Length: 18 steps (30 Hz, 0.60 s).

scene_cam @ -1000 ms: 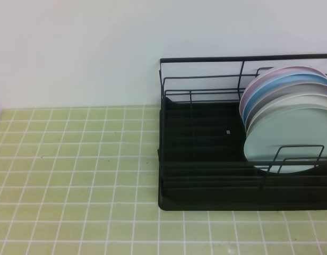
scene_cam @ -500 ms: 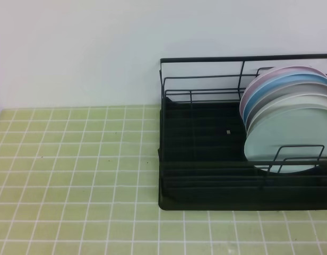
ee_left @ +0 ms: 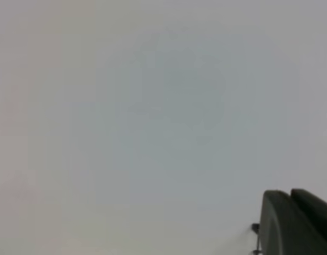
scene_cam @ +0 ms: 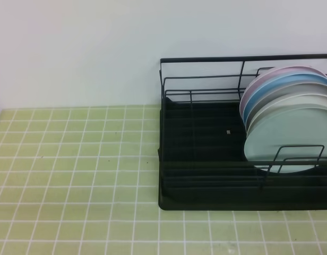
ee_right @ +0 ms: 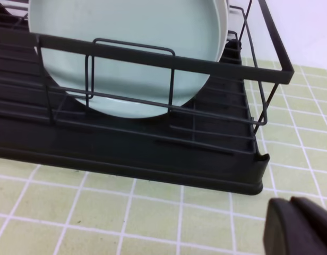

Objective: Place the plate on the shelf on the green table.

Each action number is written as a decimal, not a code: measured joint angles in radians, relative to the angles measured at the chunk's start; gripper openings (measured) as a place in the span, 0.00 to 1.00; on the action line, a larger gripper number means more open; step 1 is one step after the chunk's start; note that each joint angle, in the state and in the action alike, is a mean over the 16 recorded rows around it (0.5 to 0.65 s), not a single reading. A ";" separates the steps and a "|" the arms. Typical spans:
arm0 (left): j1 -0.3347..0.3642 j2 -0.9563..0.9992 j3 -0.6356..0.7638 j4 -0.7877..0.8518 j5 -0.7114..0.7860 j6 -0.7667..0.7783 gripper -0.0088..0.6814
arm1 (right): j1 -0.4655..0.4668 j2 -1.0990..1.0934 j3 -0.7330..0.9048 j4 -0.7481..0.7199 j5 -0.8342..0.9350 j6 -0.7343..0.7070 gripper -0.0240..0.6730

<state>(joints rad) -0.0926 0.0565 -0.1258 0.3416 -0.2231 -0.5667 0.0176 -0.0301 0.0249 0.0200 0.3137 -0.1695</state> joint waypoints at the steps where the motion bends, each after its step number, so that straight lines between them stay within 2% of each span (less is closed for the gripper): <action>1: 0.000 0.000 0.001 -0.017 0.008 0.018 0.01 | 0.000 0.000 0.000 0.000 0.000 0.000 0.04; 10: 0.000 0.000 0.005 -0.153 0.077 0.130 0.01 | 0.000 0.000 0.000 0.001 0.000 0.000 0.04; 18: 0.000 -0.001 0.020 -0.193 0.096 0.121 0.01 | 0.000 0.000 0.000 0.002 0.000 0.000 0.04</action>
<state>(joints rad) -0.0926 0.0556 -0.1056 0.1491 -0.1274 -0.4460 0.0176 -0.0301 0.0249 0.0216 0.3137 -0.1695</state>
